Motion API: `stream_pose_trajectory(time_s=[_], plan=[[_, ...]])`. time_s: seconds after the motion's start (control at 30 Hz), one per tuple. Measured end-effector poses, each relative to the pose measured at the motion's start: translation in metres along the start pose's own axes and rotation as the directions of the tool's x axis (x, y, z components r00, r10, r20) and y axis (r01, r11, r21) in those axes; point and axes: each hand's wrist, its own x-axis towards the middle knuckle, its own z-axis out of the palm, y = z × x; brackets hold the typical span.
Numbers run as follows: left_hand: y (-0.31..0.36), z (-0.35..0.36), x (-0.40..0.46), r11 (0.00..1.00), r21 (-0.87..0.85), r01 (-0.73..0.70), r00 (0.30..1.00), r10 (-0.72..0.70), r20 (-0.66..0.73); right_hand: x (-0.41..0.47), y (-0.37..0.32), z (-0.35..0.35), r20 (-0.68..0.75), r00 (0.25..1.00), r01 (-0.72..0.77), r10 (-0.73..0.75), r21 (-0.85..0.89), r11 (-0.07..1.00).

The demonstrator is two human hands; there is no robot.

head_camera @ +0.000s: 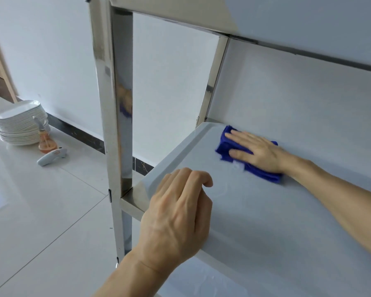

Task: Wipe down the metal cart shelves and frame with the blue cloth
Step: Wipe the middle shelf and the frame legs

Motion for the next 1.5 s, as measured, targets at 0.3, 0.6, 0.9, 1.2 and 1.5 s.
stream_pose_trajectory(time_s=[0.3,0.6,0.9,1.2,1.5], plan=[[-0.003,-0.001,-0.001,0.999,0.039,0.001,1.0,-0.002,0.016,0.045,-0.093,0.026,-0.006,1.0,-0.016,0.015,-0.041,0.999],[0.004,-0.01,0.006,1.0,-0.027,0.006,0.995,-0.003,0.098,-0.087,-0.048,0.016,0.025,0.975,0.22,-0.219,-0.039,0.975],[0.019,-0.081,0.043,0.997,-0.072,-0.03,0.966,0.011,-0.257,-0.087,-0.046,0.017,-0.005,0.979,0.206,-0.206,0.004,0.979],[-0.009,-0.087,0.055,0.833,-0.313,0.456,0.869,-0.493,-0.046,-0.081,-0.052,0.021,-0.048,0.99,0.132,-0.131,0.016,0.991],[-0.009,-0.073,0.052,0.82,-0.338,0.462,0.854,-0.514,-0.077,-0.013,-0.163,0.031,-0.027,0.964,-0.262,0.266,0.114,0.958]])
